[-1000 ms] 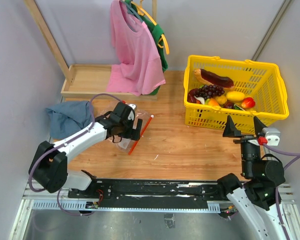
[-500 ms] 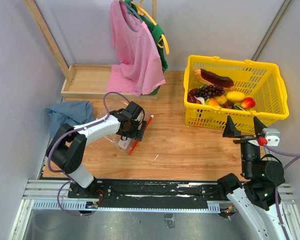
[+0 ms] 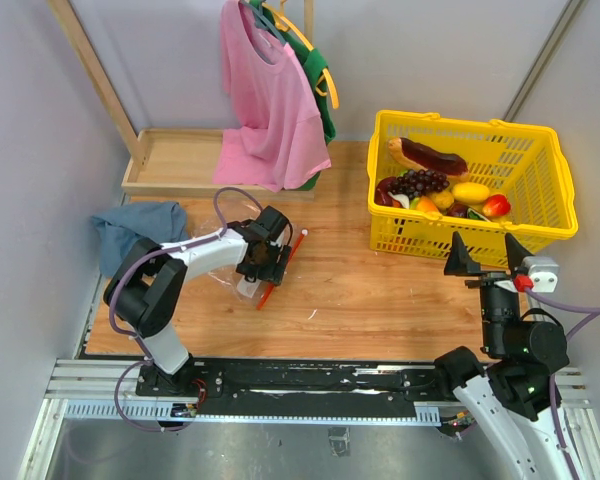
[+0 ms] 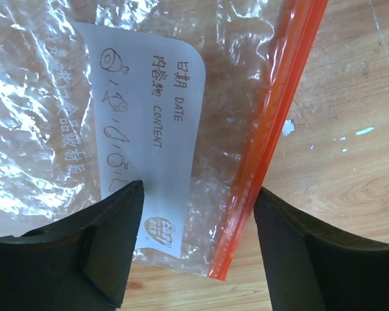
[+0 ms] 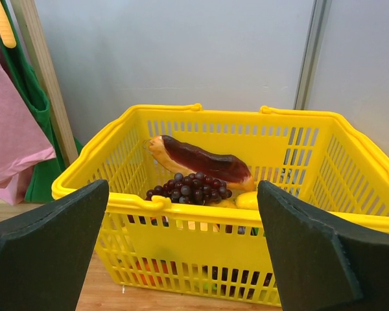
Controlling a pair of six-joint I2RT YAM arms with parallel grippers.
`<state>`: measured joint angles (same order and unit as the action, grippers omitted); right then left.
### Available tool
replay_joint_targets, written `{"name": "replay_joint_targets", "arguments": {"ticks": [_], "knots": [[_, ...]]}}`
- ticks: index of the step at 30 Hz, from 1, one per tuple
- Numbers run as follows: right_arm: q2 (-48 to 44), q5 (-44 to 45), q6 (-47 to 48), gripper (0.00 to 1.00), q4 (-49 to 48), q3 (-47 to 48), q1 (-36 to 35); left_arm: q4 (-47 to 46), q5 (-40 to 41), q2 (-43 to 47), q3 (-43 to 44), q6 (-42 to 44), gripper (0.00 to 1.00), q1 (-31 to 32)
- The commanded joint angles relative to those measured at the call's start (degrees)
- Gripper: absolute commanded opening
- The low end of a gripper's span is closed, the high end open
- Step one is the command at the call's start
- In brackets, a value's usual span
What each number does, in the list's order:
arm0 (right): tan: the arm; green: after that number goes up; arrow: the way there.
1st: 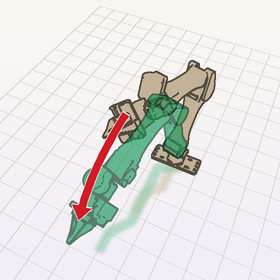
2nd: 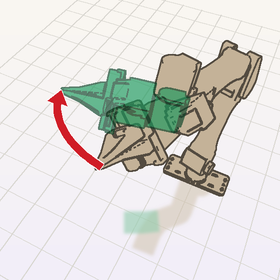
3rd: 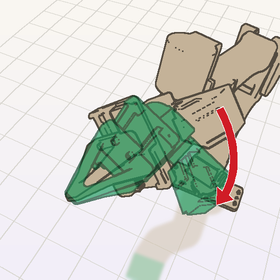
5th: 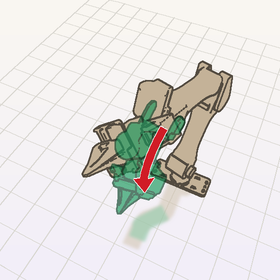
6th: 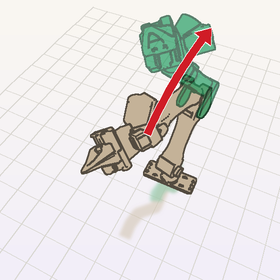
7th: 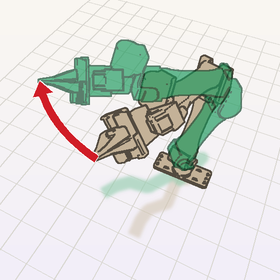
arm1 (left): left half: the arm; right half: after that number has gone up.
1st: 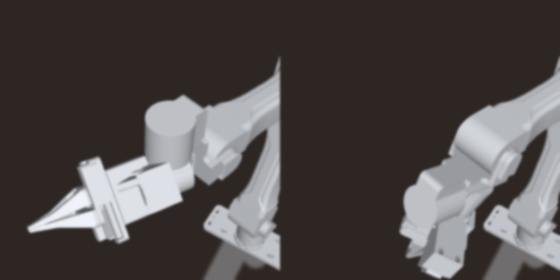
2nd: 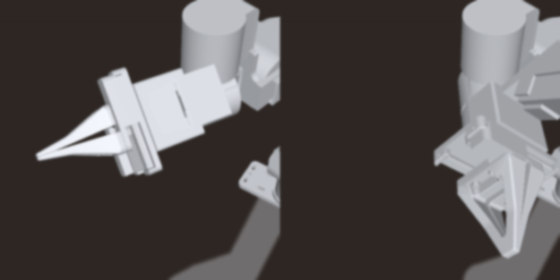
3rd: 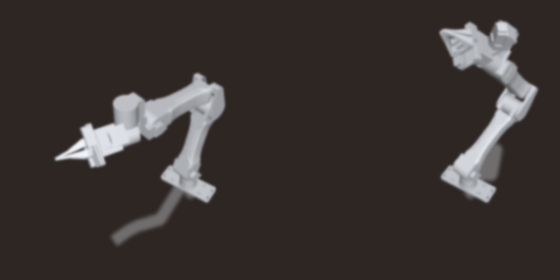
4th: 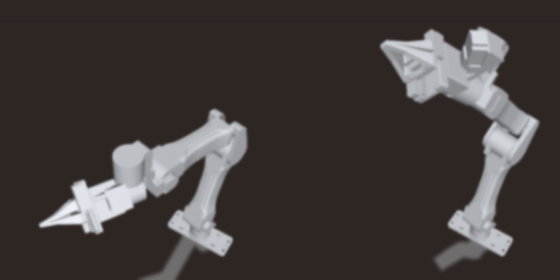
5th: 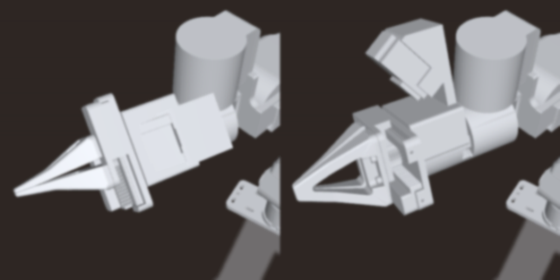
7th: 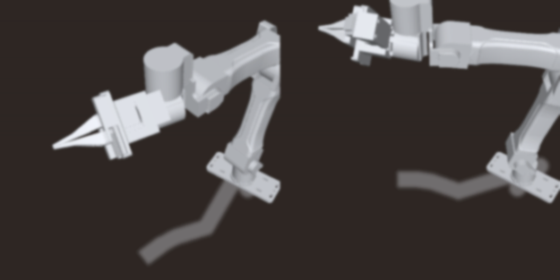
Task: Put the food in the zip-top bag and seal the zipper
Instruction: Pick up the zipper food storage bag at the center of the board.
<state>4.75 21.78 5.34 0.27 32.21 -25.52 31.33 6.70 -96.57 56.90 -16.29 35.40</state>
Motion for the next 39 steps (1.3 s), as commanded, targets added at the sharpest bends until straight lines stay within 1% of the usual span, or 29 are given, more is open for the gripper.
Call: {"name": "replay_joint_targets", "arguments": {"ticks": [1, 6, 10, 13, 20, 21, 23, 26, 31, 35, 37, 39], "knots": [[-0.93, -1.07, -0.16, 0.98, -1.61, -0.39, -0.75, -0.81, -0.63, -1.56, 0.99, -0.13, 0.69, -0.01], [-0.97, -2.09, -0.08, 0.98, -1.63, -0.45, -0.85, -1.19, -1.77, -1.34, 0.84, -0.32, 0.55, -0.24], [-0.89, -2.76, -0.22, 0.98, -1.65, -0.54, -0.94, -1.52, -2.87, -0.89, 0.58, -0.32, 0.42, -0.24], [-0.82, -3.15, -0.33, 0.98, -1.71, -0.43, -0.94, -1.58, -3.59, -0.32, 0.62, -0.53, 0.3, -0.33], [1.24, -10.7, -0.92, 0.98, -1.94, 0.4, -1.05, -2.34, -5.6, 4.05, 0.55, -1.54, 0.05, -0.28], [1.82, -12.14, -1.21, 0.98, -1.55, 1.02, -1.03, -2.79, -6.01, 4.9, 0.43, -2.17, 0.03, -0.32], [3.55, -14.6, -1.85, 0.98, -0.71, 2.23, -1.03, -3.7, -6.84, 6.95, -0.08, -3.29, 0.01, -0.32], [7.34, -19.05, -3.67, 0.98, 1.14, 4.59, -0.98, -5.54, -8.26, 10.99, -1.32, -5.67, 0.0, -0.31], [16.32, -26.51, -7.29, 0.98, 4.72, 9.79, -1.11, -10.18, -8.79, 19.02, -4.76, -11.21, 0.0, -0.28], [24.19, -31.01, -11.45, 0.98, 6.23, 12.88, -1.11, -16.73, -10.61, 26.38, -8.98, -15.74, 0.0, -0.23], [27.75, -35.9, -13.54, 0.98, 4.78, 13.48, -1.11, -19.87, -12.22, 29.5, -11.14, -18.08, 0.0, -0.28], [30.18, -40.55, -16.34, 0.99, -0.32, 12.44, -1.13, -22.72, -13.85, 32.08, -12.91, -19.64, 0.0, -0.29]]}}
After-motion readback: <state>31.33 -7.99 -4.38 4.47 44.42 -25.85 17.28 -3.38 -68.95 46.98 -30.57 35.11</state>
